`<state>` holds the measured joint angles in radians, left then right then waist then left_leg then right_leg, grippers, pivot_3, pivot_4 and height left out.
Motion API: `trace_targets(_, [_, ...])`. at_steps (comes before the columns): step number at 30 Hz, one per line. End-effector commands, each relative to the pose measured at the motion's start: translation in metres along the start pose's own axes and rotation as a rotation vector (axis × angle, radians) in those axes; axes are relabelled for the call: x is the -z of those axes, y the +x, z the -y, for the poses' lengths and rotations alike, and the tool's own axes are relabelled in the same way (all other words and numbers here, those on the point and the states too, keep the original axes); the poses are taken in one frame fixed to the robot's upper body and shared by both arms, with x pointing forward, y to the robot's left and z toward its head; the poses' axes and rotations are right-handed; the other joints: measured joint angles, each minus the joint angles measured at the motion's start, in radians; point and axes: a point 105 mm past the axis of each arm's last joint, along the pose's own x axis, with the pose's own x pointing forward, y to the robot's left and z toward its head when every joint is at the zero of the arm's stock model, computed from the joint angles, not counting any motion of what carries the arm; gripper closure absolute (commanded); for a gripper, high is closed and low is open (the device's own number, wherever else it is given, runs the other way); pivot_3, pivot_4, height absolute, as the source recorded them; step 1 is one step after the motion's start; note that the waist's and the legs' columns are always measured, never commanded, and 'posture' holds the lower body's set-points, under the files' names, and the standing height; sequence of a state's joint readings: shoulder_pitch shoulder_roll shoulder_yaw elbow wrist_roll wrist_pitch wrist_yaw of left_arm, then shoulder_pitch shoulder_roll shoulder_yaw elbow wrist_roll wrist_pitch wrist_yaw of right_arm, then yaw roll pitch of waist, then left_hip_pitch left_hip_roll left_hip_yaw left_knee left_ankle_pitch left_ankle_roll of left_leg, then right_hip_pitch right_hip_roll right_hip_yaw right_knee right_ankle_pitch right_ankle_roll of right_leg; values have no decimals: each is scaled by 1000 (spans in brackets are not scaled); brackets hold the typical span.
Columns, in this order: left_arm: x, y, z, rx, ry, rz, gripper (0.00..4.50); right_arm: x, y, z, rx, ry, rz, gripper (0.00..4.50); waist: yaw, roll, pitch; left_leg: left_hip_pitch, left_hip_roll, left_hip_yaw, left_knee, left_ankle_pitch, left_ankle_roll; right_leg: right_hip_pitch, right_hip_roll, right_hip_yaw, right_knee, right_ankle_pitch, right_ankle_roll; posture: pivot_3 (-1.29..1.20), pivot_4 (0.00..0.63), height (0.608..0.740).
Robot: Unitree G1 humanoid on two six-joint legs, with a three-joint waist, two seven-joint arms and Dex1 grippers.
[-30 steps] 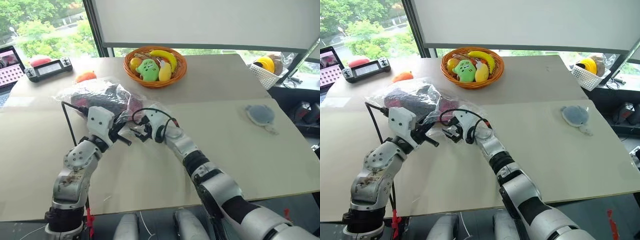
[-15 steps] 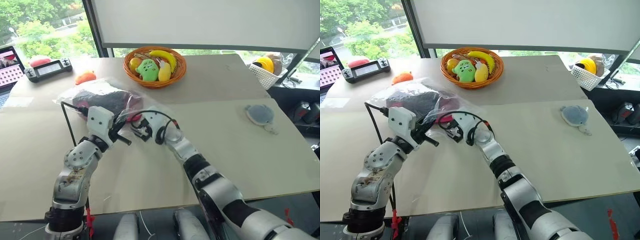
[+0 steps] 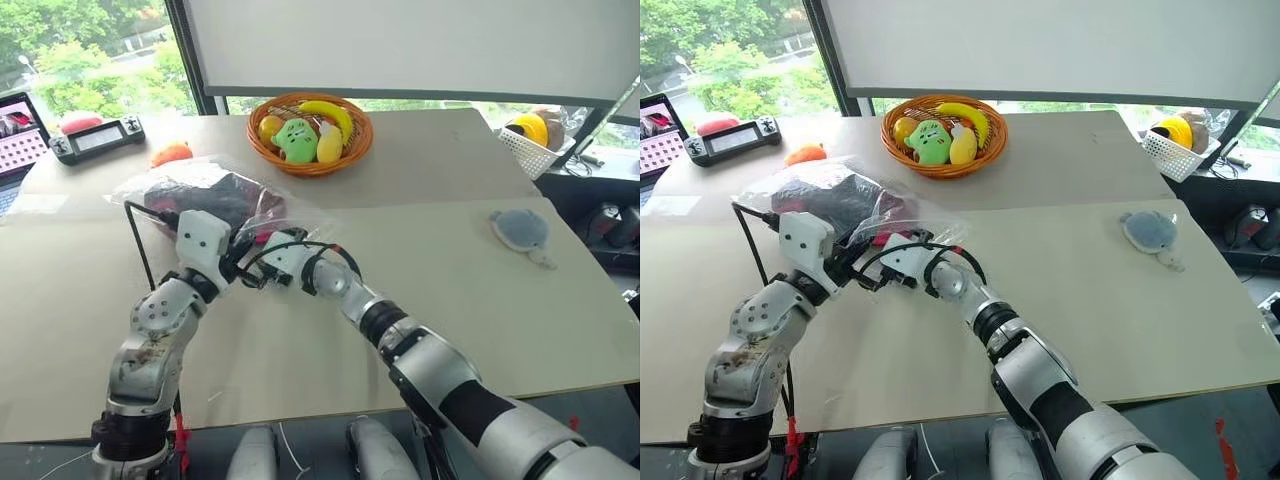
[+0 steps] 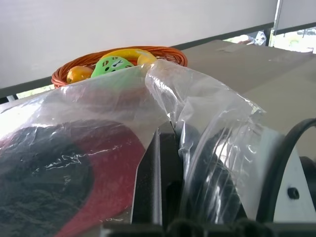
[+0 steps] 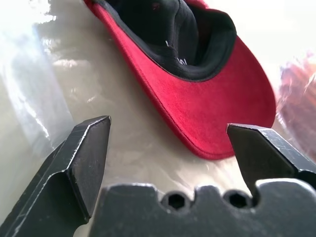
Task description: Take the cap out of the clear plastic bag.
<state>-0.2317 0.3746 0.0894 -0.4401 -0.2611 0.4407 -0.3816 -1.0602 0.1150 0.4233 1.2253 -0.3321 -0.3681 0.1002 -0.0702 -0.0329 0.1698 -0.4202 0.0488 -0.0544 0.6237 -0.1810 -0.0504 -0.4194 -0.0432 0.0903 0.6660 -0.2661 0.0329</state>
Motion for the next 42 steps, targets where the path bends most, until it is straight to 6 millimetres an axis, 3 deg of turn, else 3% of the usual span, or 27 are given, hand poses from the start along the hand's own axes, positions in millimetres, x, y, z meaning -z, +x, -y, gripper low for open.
trace_targets(1, [-14, 1, 6, 18, 13, 54, 4456, -36, 20, -29, -32, -12, 7, 0, 2, 0, 0, 1, 0, 0, 0, 0, 0, 0, 0, 0, 0, 0, 0, 0, 150, 735])
trace_targets(11, [-13, -5, 8, 31, 15, 57, 4456, -23, 19, -65, -166, -86, -102, 0, 4, 0, 0, 15, 0, -1, 0, 0, 0, 16, 0, -1, -2, 0, 0, 0, 150, 735])
trace_targets(14, [-13, -8, 10, 40, 5, 62, 4500, -18, 18, -69, -181, -98, -128, 681, 6, 0, 0, 16, 0, -1, 0, 0, 0, 17, 0, -1, -2, 0, 1, 0, 150, 735])
trace_targets(25, [-13, -17, 23, 122, -16, 74, 4500, -11, 16, -67, -163, -92, -161, 4391, 16, 0, 0, 16, 0, -1, 1, 0, 0, 17, 0, -1, -2, 0, 1, 0, 150, 735])
trace_targets(31, [-6, -31, 25, 159, -34, 25, 4500, -16, 17, -60, -151, -98, -117, 4479, 12, 1, -1, 16, 0, -1, 0, 0, 0, 17, 0, -1, -2, -1, 1, 0, 150, 735])
trace_targets(37, [-3, -32, 25, 160, -55, 20, 4500, -26, 17, -57, -149, -112, -37, 4479, 6, 1, -1, 16, 0, -1, 0, 0, 0, 17, 0, -1, -2, -1, 1, 0, 150, 735])
trace_targets(42, [4, -28, 15, 125, -51, -3, 4500, -30, 13, -52, -168, 13, 18, 4479, -2, 1, 0, 15, 0, -1, 0, 0, 0, 16, 0, -1, -2, -1, 1, 0, 150, 735])
